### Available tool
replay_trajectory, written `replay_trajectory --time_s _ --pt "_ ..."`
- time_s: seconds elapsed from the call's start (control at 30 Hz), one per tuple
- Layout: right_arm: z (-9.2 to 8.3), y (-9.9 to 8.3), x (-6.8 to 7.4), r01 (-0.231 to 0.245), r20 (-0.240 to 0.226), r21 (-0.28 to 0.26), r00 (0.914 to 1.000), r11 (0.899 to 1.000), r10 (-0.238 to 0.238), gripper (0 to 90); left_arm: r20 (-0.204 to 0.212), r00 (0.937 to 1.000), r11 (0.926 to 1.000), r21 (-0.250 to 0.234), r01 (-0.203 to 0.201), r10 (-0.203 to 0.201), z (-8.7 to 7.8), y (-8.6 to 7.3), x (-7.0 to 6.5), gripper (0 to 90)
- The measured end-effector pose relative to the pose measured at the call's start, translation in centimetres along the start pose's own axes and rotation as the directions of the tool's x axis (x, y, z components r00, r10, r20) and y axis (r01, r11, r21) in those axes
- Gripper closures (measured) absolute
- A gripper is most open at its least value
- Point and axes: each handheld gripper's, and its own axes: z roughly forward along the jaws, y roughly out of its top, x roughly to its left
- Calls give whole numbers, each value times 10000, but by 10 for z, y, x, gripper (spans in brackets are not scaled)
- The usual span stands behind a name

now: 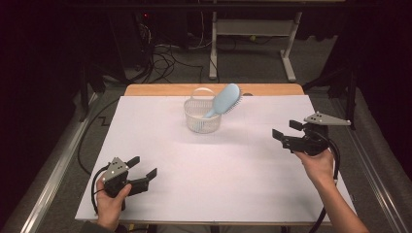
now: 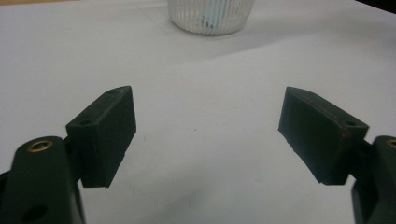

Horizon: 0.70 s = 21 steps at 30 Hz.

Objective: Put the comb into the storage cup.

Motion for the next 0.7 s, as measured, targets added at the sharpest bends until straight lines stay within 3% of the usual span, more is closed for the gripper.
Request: replay_trajectory --time_s 0.37,0.7 --pt "-11 -5 1 324 70 -34 9994 9995 -324 216 -33 10000 10000 7 -34 34 0 0 0 200" --pt "-19 -10 2 287 29 -309 9996 9991 -286 209 108 9999 9999 -127 15 -14 -1 0 0 200"
